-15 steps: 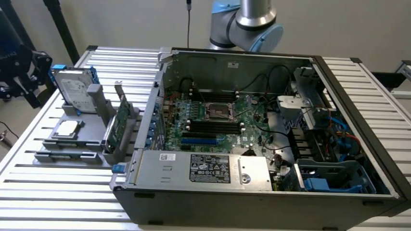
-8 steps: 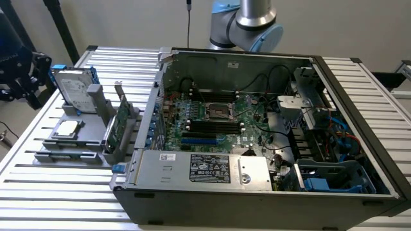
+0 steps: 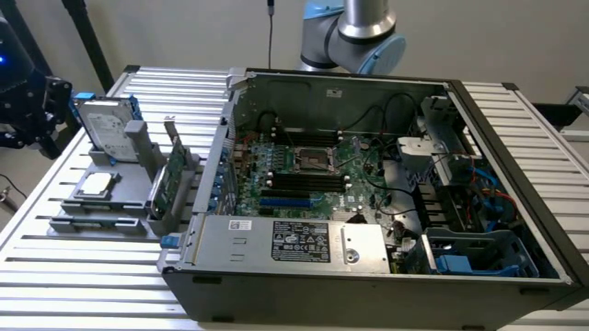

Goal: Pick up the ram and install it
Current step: 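Pick up the ram and move it above insertion slot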

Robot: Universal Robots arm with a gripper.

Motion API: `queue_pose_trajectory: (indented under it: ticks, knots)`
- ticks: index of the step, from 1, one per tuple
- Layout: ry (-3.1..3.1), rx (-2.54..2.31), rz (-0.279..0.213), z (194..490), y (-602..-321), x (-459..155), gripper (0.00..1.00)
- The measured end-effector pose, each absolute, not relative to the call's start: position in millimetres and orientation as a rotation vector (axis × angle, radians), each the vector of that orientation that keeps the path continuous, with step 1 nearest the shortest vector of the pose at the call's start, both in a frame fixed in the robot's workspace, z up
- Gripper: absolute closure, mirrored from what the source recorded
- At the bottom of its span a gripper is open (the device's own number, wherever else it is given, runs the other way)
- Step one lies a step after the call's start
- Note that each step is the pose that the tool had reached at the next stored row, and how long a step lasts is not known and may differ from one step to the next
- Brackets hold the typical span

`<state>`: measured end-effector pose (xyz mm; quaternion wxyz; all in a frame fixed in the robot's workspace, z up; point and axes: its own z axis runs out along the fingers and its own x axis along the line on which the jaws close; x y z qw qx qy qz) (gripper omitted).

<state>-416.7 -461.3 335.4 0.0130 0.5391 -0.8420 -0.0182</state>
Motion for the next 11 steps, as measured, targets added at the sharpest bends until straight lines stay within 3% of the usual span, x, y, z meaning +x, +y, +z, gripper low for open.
queue_pose_trajectory:
  ticks: [11]
  knots:
    - [-2.444,1.932,-0.049,330.8,-461.3,-416.7,0.89]
